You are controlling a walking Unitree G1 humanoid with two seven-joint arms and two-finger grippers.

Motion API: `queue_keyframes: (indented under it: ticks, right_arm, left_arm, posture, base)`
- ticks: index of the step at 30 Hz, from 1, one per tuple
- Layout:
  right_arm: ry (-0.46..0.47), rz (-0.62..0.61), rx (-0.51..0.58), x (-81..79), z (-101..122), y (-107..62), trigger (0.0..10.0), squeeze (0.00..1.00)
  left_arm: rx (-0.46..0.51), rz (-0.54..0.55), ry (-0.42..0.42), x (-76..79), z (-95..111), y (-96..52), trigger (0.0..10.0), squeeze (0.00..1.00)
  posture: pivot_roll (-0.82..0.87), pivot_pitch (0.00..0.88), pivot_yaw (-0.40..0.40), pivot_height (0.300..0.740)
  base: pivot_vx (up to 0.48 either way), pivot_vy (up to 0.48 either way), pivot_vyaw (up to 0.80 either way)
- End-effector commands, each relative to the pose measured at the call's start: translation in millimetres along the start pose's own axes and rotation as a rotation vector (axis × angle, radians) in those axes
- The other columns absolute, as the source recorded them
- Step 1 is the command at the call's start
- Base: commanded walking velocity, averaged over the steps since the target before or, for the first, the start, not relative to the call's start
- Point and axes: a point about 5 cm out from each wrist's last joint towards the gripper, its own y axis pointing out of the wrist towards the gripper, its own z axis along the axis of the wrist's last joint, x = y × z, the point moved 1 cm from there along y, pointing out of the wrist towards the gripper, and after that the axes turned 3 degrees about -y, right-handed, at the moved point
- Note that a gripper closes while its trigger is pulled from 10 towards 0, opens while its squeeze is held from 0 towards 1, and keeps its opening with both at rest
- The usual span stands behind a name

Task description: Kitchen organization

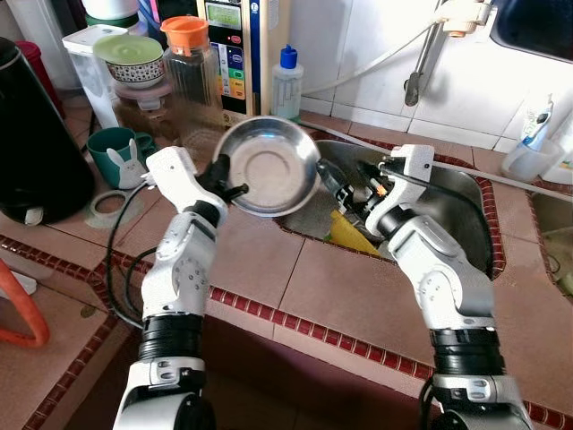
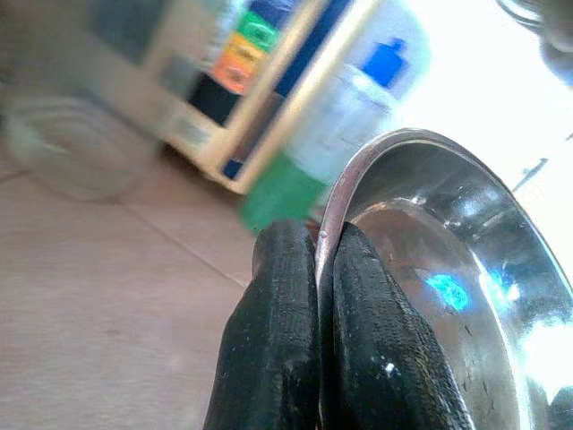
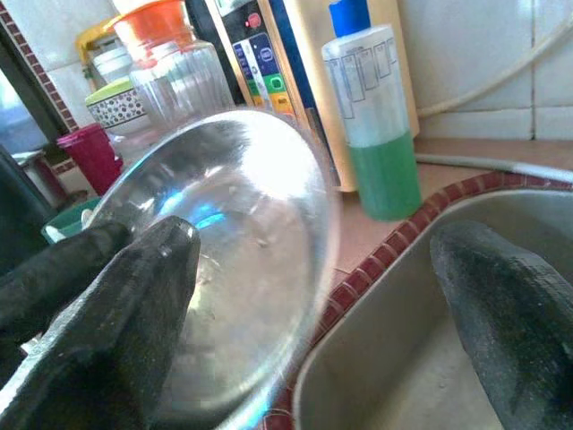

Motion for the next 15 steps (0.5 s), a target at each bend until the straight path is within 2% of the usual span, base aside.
queue_keyframes:
  ticks: [1, 6, 8, 9, 10, 15]
  right_arm:
    - [0.013, -0.008, 0.016, 0.1, 3.5, 3.9, 10.0, 0.0]
    - [0.023, -0.023, 0.018, -0.7, 3.7, 9.4, 10.0, 0.0]
    - [0.016, -0.045, 0.007, 1.9, 3.1, 10.0, 9.7, 0.0]
    - [0.014, -0.051, 0.003, 2.5, 2.8, 10.2, 6.1, 0.0]
    - [-0.004, -0.081, 0.0, 7.0, 2.4, 9.8, 0.0, 0.0]
    - [-0.024, -0.126, 0.012, 14.8, 4.9, 8.1, 0.0, 0.0]
  left_arm:
    - [0.02, -0.064, 0.022, 12.2, 4.6, -0.3, 0.0, 0.0]
    - [0.025, -0.151, 0.036, 30.0, 3.9, -2.0, 0.0, 0.0]
    - [0.025, -0.186, 0.048, 36.7, 3.6, -2.7, 0.0, 0.0]
    - [0.024, -0.194, 0.052, 38.0, 3.4, -2.8, 0.0, 0.0]
    - [0.02, -0.215, 0.052, 41.6, 2.1, -3.5, 0.0, 0.0]
    - [0.015, -0.215, 0.054, 41.1, -0.5, -5.6, 0.0, 0.0]
  posture:
    - [0.17, 0.0, -0.013, 0.74]
    - [0.16, 0.0, -0.013, 0.74]
    - [0.16, 0.0, -0.013, 0.74]
    - [0.16, 0.0, -0.013, 0.74]
    - [0.16, 0.0, -0.012, 0.74]
    - [0.16, 0.0, -0.012, 0.74]
  base:
    - [0.0, 0.0, 0.0]
    - [0.0, 0.0, 0.0]
    - [0.0, 0.0, 0.0]
    - [0.0, 0.0, 0.0]
    - [0.0, 0.0, 0.0]
    - [0.0, 0.0, 0.0]
